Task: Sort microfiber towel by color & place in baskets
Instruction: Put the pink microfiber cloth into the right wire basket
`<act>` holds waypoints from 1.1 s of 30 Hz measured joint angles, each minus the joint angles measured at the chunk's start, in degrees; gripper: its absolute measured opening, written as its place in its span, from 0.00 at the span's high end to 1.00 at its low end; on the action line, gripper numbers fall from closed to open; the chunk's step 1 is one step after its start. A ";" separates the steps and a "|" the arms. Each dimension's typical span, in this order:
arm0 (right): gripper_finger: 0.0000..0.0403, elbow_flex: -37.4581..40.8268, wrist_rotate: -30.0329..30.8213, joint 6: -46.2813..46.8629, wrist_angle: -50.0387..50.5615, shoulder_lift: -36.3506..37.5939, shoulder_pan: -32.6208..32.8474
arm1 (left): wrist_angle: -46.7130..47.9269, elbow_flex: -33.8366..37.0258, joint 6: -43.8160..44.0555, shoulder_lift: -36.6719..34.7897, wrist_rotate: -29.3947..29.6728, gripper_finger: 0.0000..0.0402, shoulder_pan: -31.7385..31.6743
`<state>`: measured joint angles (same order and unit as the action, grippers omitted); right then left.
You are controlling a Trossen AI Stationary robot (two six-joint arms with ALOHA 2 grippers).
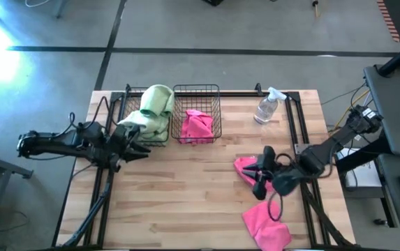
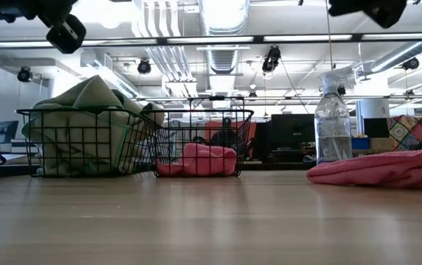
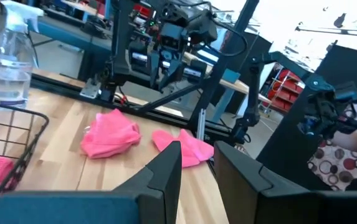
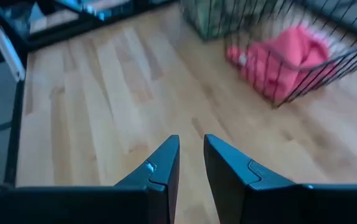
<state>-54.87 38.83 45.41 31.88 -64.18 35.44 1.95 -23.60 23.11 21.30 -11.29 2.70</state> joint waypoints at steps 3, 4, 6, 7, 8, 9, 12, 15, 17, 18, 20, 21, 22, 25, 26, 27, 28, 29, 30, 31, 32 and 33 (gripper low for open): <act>0.83 0.52 6.21 -0.31 -1.34 0.16 3.55 | 0.03 0.03 -0.04 -0.06 0.28 0.80 1.23; 0.83 0.84 7.38 -0.32 -1.71 0.27 4.61 | 0.03 0.05 -0.04 -0.02 0.28 0.80 1.53; 0.83 1.68 8.17 -0.07 -3.04 0.39 6.08 | 0.03 0.05 -0.04 -0.02 0.30 0.80 2.09; 0.83 2.17 8.15 0.20 -3.83 0.39 6.62 | 0.07 0.05 -0.04 -0.02 0.28 0.80 2.29; 0.83 2.79 8.17 0.52 -4.33 0.39 7.16 | 0.09 0.05 -0.04 -0.02 0.30 0.80 2.48; 0.83 3.40 8.17 0.88 -4.78 0.39 7.56 | 0.10 0.05 -0.04 -0.08 0.30 0.80 2.66; 0.83 5.58 7.19 1.30 -7.79 0.52 7.95 | 0.10 0.05 -0.05 -0.17 0.29 0.80 3.00; 0.83 7.15 1.42 3.92 -7.57 1.36 7.73 | 0.10 0.05 0.05 -0.17 0.30 0.80 3.01; 0.83 7.32 -2.95 7.95 -3.84 2.08 7.16 | 0.10 0.05 0.09 -0.17 0.29 0.80 3.01; 0.83 7.32 -4.55 10.46 -0.90 2.43 6.84 | 0.12 0.05 0.12 -0.17 0.30 0.80 3.01; 0.83 7.00 -7.26 16.05 6.79 3.16 6.10 | 0.14 0.05 0.22 -0.17 0.30 0.80 3.01; 0.83 6.67 -8.42 18.97 11.22 3.44 5.70 | 0.12 0.05 0.38 -0.17 0.30 0.80 3.01; 0.83 6.46 -9.64 21.83 15.29 3.66 5.28 | 0.12 0.05 0.41 -0.17 0.33 0.80 3.01; 0.83 6.43 -16.30 29.98 27.15 3.84 3.90 | -0.06 0.05 0.64 -0.17 0.35 0.80 3.01; 0.83 6.43 -18.51 32.34 29.93 3.69 3.52 | -0.08 0.05 0.75 -0.17 0.35 0.80 3.01; 0.83 6.45 -20.65 34.17 32.22 3.52 3.22 | -0.08 0.05 0.87 -0.17 0.37 0.80 3.01; 0.83 6.47 -22.17 35.27 33.80 3.35 2.92 | -0.09 0.05 1.01 -0.14 0.38 0.80 3.01; 0.83 6.55 -23.25 35.74 34.43 3.32 2.71 | -0.18 0.05 1.12 -0.12 0.40 0.80 3.01; 0.83 6.69 -23.72 35.64 34.23 3.32 2.54 | -0.28 0.05 1.26 -0.11 0.44 0.80 3.01; 0.83 6.77 -23.77 35.49 34.13 3.32 2.43 | -0.33 0.05 1.40 -0.09 0.44 0.80 3.01; 0.83 6.89 -23.78 35.40 34.09 3.32 2.21 | -0.41 0.05 1.45 0.01 0.46 0.80 3.01; 0.83 7.10 -23.78 35.35 33.89 3.32 1.93 | -0.45 0.05 1.45 0.07 0.53 0.80 3.01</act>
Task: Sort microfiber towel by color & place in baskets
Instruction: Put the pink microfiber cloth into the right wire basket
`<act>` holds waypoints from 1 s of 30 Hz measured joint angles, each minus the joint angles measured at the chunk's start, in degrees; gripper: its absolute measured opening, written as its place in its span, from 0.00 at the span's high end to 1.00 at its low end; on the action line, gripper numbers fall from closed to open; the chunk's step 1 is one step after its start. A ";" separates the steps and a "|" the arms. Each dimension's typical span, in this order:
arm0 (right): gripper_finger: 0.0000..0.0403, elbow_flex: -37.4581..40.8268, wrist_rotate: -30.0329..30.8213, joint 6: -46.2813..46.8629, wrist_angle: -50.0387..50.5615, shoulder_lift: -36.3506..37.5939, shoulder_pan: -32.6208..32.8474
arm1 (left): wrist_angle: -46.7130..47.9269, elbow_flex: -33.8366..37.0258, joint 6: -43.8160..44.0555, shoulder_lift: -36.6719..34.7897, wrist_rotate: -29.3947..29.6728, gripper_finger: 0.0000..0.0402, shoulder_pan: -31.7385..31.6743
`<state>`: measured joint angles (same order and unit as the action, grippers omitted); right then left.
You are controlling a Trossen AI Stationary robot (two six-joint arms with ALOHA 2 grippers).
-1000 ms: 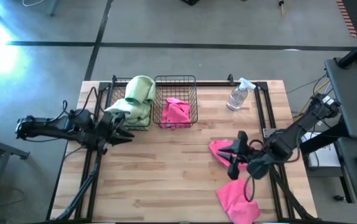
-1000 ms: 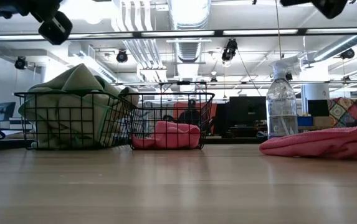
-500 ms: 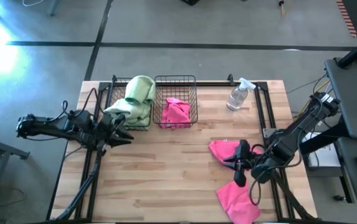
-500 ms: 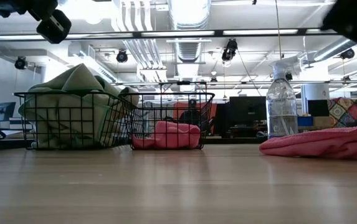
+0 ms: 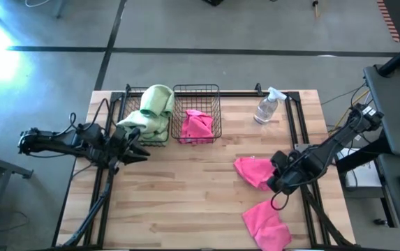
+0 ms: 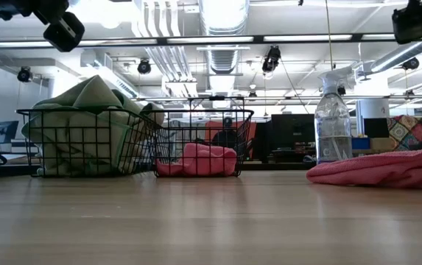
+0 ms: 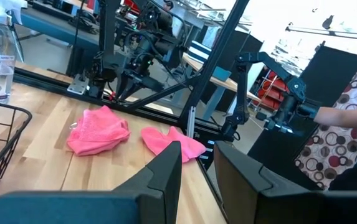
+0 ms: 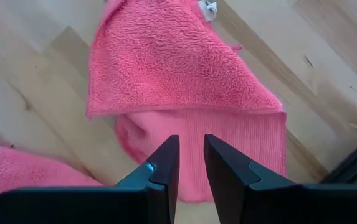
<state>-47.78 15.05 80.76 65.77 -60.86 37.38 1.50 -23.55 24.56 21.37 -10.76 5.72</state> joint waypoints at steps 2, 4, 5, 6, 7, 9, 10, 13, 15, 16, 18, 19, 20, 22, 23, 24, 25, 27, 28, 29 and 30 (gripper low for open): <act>0.83 0.48 0.00 0.86 -0.40 -0.02 -0.77 | -0.13 0.00 0.00 0.21 0.53 0.80 0.00; 0.83 1.14 0.00 2.75 -0.81 -0.02 -1.42 | -0.40 0.00 0.00 0.50 1.17 0.80 -0.02; 0.83 1.58 -0.02 4.12 -0.91 -0.02 -1.70 | -0.42 0.00 0.00 0.65 1.30 0.80 -0.02; 0.83 2.17 -0.10 5.72 -1.01 -0.02 -1.91 | -0.44 0.00 0.00 0.86 1.30 0.80 0.00; 0.83 2.75 -0.17 7.22 -1.04 -0.02 -2.16 | -0.46 0.00 0.00 1.10 1.29 0.80 0.00; 0.83 3.87 -0.33 9.03 -1.77 -0.04 -2.54 | -0.58 0.00 0.00 1.53 1.29 0.80 0.00; 0.82 4.27 -0.31 9.55 -2.23 -0.04 -2.62 | -0.84 0.00 0.00 1.80 1.29 0.80 0.00; 0.78 5.53 -0.10 9.52 -5.23 -0.04 -2.92 | -2.08 0.00 -0.02 2.55 1.28 0.80 0.00; 0.74 6.45 -0.03 9.10 -9.50 -0.07 -2.94 | -2.93 0.00 0.00 3.07 1.28 0.80 0.00; 0.72 6.96 -0.04 8.20 -11.62 -0.07 -2.94 | -3.16 0.00 0.00 3.28 1.28 0.80 0.00; 0.67 7.99 -0.03 6.74 -15.40 -0.15 -2.94 | -3.26 0.00 0.00 3.63 1.28 0.80 0.00; 0.65 8.38 -0.03 6.50 -16.71 -0.38 -2.94 | -3.26 0.00 0.00 3.78 1.28 0.80 0.00; 0.63 8.78 -0.02 6.22 -17.68 -0.67 -2.94 | -3.26 0.00 0.00 3.96 1.28 0.80 0.00; 0.59 9.44 -0.03 6.33 -18.72 -1.76 -2.94 | -3.26 0.00 0.00 4.22 1.28 0.80 0.00; 0.57 9.66 -0.02 6.51 -19.11 -2.55 -2.94 | -3.26 0.00 0.12 4.34 1.28 0.80 -0.02; 0.55 9.84 -0.03 6.65 -19.66 -3.36 -2.94 | -3.26 0.00 0.17 4.46 1.26 0.80 0.00; 0.53 9.94 -0.04 6.62 -20.31 -4.30 -2.94 | -3.28 0.00 0.20 4.59 1.26 0.80 0.00; 0.51 10.02 -0.32 6.19 -22.03 -6.24 -2.94 | -3.30 0.00 0.22 4.80 1.26 0.80 0.00; 0.50 10.02 -0.70 5.96 -22.99 -7.34 -2.94 | -3.29 0.00 0.22 4.91 1.26 0.80 0.00; 0.49 10.02 -1.47 5.61 -24.18 -8.41 -2.94 | -3.28 0.00 0.25 4.97 1.26 0.80 0.00; 0.48 10.02 -2.57 5.55 -25.43 -9.54 -2.94 | -3.29 0.00 0.26 5.03 1.26 0.80 0.00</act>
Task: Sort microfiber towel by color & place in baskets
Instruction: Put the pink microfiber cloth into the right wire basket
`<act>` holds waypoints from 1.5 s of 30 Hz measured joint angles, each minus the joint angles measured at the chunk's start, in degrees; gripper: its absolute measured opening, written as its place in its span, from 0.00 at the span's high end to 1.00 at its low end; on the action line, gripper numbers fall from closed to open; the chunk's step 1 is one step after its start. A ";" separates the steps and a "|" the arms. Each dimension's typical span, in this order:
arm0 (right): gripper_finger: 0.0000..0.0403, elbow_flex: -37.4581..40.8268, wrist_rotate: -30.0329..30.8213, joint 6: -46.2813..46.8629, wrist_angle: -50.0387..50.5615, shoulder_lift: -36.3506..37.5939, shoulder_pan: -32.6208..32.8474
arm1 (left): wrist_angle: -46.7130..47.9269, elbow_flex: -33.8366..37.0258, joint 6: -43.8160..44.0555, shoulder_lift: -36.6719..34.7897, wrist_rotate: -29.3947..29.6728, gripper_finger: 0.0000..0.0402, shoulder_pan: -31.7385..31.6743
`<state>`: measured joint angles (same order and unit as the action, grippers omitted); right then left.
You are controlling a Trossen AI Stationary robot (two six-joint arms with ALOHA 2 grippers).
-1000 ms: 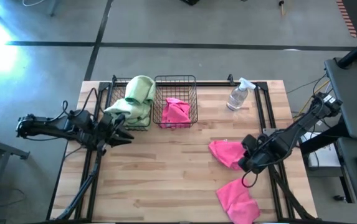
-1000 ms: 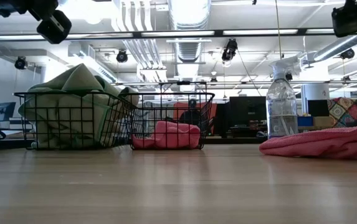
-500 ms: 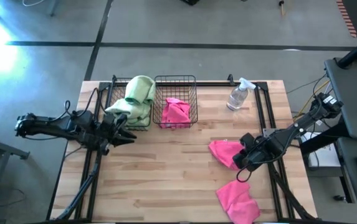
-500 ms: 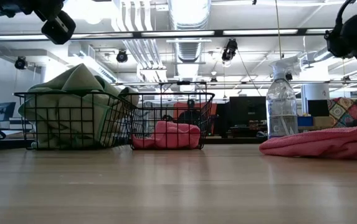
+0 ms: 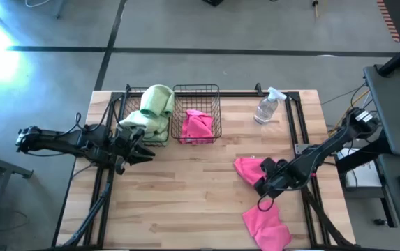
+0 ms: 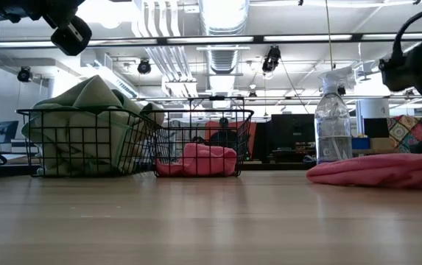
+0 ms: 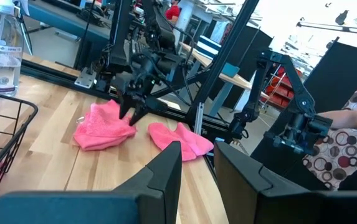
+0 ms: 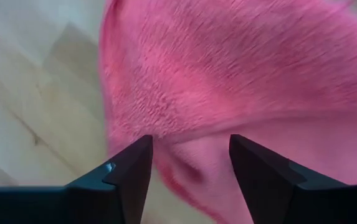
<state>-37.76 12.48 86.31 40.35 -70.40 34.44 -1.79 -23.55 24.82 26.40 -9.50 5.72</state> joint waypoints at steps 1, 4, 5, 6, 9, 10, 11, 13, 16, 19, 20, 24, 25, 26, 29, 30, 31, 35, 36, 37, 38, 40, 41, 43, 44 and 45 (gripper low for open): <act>0.48 0.00 -1.23 -0.03 -1.18 -1.25 0.00 | -0.01 0.00 0.00 0.09 -0.02 0.80 0.00; 0.47 0.00 -4.75 -1.31 -3.68 -5.39 0.00 | 0.01 0.00 0.00 0.19 -0.02 0.80 0.00; 0.47 0.00 -5.24 -1.97 -4.16 -6.86 -0.01 | 0.01 0.00 0.00 0.19 -0.02 0.80 0.00; 0.47 0.00 -5.49 -2.48 -4.33 -8.28 -0.09 | 0.00 0.00 0.00 0.19 -0.02 0.80 0.00; 0.47 -0.47 -6.58 -4.65 -4.98 -11.72 -0.60 | -0.01 0.00 0.10 0.19 -0.02 0.80 -0.02; 0.47 -0.83 -7.44 -5.66 -4.84 -12.71 -0.85 | -0.02 0.00 0.18 0.19 -0.02 0.80 0.00; 0.47 -1.29 -8.35 -6.70 -4.58 -13.55 -1.16 | -0.12 0.00 0.20 0.19 -0.02 0.80 0.00; 0.47 -2.30 -8.88 -8.14 -4.16 -14.41 -1.51 | -0.23 0.00 0.20 0.19 -0.02 0.80 0.00; 0.47 -4.04 -9.49 -10.75 -3.52 -14.61 -2.21 | -0.34 0.00 0.20 0.19 -0.03 0.80 -0.01; 0.48 -5.47 -9.93 -12.88 -3.66 -14.41 -2.92 | -0.38 0.00 0.20 0.19 -0.04 0.80 -0.01; 0.50 -5.95 -9.97 -13.32 -4.58 -14.30 -3.18 | -0.38 0.00 0.18 0.19 -0.03 0.80 -0.02; 0.59 -7.25 -10.07 -15.32 -5.03 -14.16 -3.91 | -0.38 0.00 0.17 0.19 -0.04 0.80 -0.02; 0.62 -7.47 -10.01 -15.76 -4.83 -14.26 -4.09 | -0.38 0.00 0.17 0.19 -0.04 0.80 -0.02; 0.65 -7.70 -9.91 -16.46 -5.15 -14.28 -4.14 | -0.38 0.00 0.17 0.19 -0.02 0.80 -0.02; 0.75 -7.99 -9.76 -16.91 -5.09 -14.22 -4.48 | -0.38 0.00 0.17 0.19 -0.02 0.80 -0.02; 0.78 -8.03 -9.70 -16.91 -4.99 -14.23 -4.48 | -0.38 0.00 0.17 0.19 -0.02 0.80 -0.02; 0.81 -8.13 -9.67 -16.94 -4.95 -14.24 -4.48 | -0.38 0.00 0.16 0.19 -0.02 0.80 -0.02; 0.91 -8.60 -9.49 -17.45 -4.81 -14.22 -4.48 | -0.38 0.00 -0.28 0.19 -0.02 0.80 -0.02; 0.93 -8.72 -9.47 -17.43 -4.69 -14.22 -4.48 | -0.38 0.00 -0.28 0.19 -0.02 0.80 -0.02; 0.95 -8.87 -9.41 -17.41 -4.77 -14.20 -4.48 | -0.38 0.00 -0.28 0.19 -0.02 0.80 -0.02; 0.96 -8.99 -9.24 -17.41 -4.79 -14.19 -4.48 | -0.36 0.00 -0.31 0.19 -0.02 0.80 -0.02; 0.97 -9.31 -8.73 -17.42 -4.66 -14.19 -4.48 | -0.38 0.00 -0.31 0.19 -0.02 0.80 -0.02; 0.97 -9.58 -8.19 -17.44 -4.61 -14.19 -4.48 | -0.36 0.00 -0.31 0.19 -0.02 0.80 -0.02; 0.97 -10.33 -7.07 -17.56 -4.64 -13.99 -4.64 | -0.37 0.00 -0.31 0.19 -0.02 0.80 -0.02; 0.97 -10.73 -6.45 -17.78 -4.62 -13.73 -4.85 | -0.37 0.00 -0.31 0.19 -0.02 0.80 -0.02; 0.97 -11.26 -5.83 -18.24 -4.57 -13.36 -5.22 | -0.38 0.00 -0.31 0.19 -0.02 0.80 -0.02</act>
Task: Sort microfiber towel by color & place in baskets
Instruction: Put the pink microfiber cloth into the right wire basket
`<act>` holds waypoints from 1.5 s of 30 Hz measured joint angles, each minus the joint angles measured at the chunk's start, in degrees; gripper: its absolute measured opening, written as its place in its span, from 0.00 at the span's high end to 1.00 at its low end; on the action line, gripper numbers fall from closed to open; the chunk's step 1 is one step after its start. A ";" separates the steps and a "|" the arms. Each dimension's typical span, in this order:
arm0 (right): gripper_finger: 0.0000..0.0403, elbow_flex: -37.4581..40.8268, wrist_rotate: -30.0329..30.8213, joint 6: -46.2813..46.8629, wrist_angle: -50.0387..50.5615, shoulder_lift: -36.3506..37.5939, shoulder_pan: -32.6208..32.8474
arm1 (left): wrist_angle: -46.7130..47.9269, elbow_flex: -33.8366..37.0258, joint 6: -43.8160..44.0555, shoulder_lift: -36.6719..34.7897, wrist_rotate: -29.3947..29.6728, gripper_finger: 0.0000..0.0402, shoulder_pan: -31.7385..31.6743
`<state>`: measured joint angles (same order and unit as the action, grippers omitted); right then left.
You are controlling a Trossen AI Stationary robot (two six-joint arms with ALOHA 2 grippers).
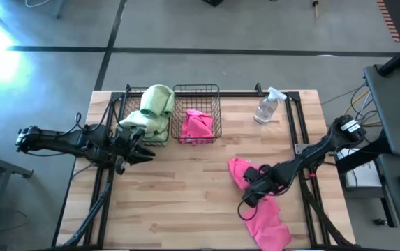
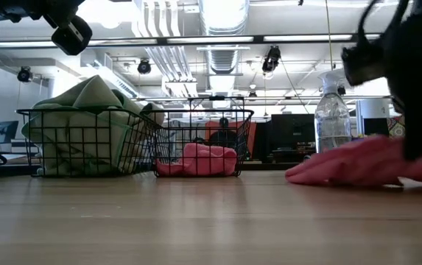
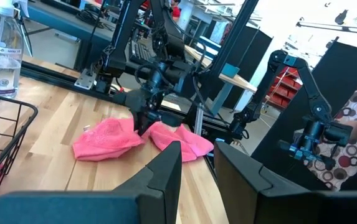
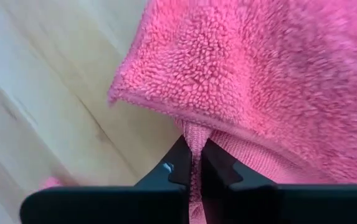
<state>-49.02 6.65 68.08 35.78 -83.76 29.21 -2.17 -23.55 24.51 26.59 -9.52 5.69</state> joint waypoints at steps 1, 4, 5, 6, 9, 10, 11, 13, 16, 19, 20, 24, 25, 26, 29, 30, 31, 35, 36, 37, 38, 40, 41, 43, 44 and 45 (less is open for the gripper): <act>0.98 -0.61 0.79 -0.62 0.05 0.38 -0.43 | 0.00 0.00 0.00 0.00 0.00 0.80 0.00; 0.98 -3.36 4.51 -3.62 0.89 1.88 -2.24 | 0.00 0.00 0.00 0.00 0.00 0.80 0.00; 0.98 -4.56 6.17 -4.87 1.43 2.39 -2.88 | 0.02 0.00 0.00 0.00 0.00 0.80 0.00; 0.98 -5.80 8.08 -6.11 1.99 2.90 -3.58 | 0.01 0.00 0.00 0.00 0.00 0.80 0.00; 0.98 -10.16 13.83 -10.11 4.45 4.26 -5.81 | 0.02 0.00 -0.02 0.00 0.00 0.80 0.00; 0.98 -11.77 15.90 -11.63 5.55 4.73 -6.62 | 0.02 0.00 -0.01 0.00 0.00 0.80 0.00; 0.98 -13.40 17.90 -13.09 6.30 5.13 -7.43 | 0.00 0.00 -0.01 0.00 0.00 0.80 0.00; 0.98 -17.00 22.44 -16.24 7.19 5.76 -9.10 | -0.70 0.02 0.00 0.02 0.00 0.80 0.00; 0.98 -22.40 28.72 -22.14 7.26 6.09 -11.78 | -2.28 0.02 -0.73 0.00 0.00 0.80 0.00; 0.98 -27.55 32.01 -28.11 7.18 6.03 -14.63 | -2.49 0.02 -1.93 -0.09 -0.02 0.80 0.00; 0.98 -29.08 32.30 -29.88 7.16 5.85 -15.67 | -2.48 0.02 -2.11 -0.14 -0.01 0.80 0.00; 0.98 -33.61 32.41 -34.68 7.00 5.15 -19.37 | -2.54 0.02 -2.56 -0.20 -0.02 0.80 0.00; 0.98 -34.54 32.40 -35.37 6.85 4.96 -20.26 | -2.54 0.02 -2.66 -0.20 -0.02 0.80 0.00; 0.98 -35.30 32.40 -36.16 6.76 4.82 -21.20 | -2.54 0.02 -2.89 -0.22 -0.02 0.80 0.00; 0.98 -36.67 32.44 -38.71 5.22 4.22 -24.16 | -2.53 0.02 -3.44 -0.29 -0.02 0.80 0.00; 0.98 -36.82 32.46 -39.41 4.56 4.02 -25.23 | -2.51 0.02 -3.75 -0.33 -0.02 0.80 0.00; 0.98 -36.82 32.42 -40.00 3.74 3.64 -26.15 | -2.52 0.02 -4.07 -0.40 -0.02 0.80 0.00; 0.98 -36.82 31.83 -41.72 -0.41 2.15 -29.44 | -2.55 0.02 -4.55 -0.80 -0.02 0.80 0.00; 0.98 -36.82 31.01 -41.82 -1.50 1.75 -30.08 | -2.54 0.02 -4.62 -0.99 -0.02 0.80 0.00; 0.98 -36.82 29.89 -41.92 -2.25 1.21 -30.75 | -2.51 0.02 -4.89 -1.14 -0.02 0.80 0.00; 0.98 -36.82 28.58 -42.09 -2.74 0.74 -31.40 | -2.51 0.02 -5.18 -1.25 -0.02 0.80 0.00; 0.98 -36.82 25.81 -42.64 -4.23 -0.62 -32.40 | -2.51 0.02 -6.07 -1.62 -0.02 0.80 0.00; 0.97 -36.82 24.73 -42.68 -4.76 -1.37 -32.85 | -2.50 0.02 -6.45 -1.83 -0.03 0.80 0.00; 0.95 -36.82 23.77 -42.65 -5.59 -2.81 -33.46 | -2.49 0.02 -7.27 -2.22 -0.03 0.80 0.00; 0.94 -36.82 23.36 -42.71 -6.08 -3.57 -33.71 | -2.47 0.02 -7.70 -2.46 -0.03 0.80 0.00; 0.93 -36.82 23.04 -42.80 -6.63 -4.25 -33.95 | -2.43 0.02 -8.13 -2.69 -0.04 0.80 0.00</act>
<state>-85.84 29.69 25.28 29.14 -88.01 -4.73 -4.60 -23.53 16.38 23.90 -9.56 5.69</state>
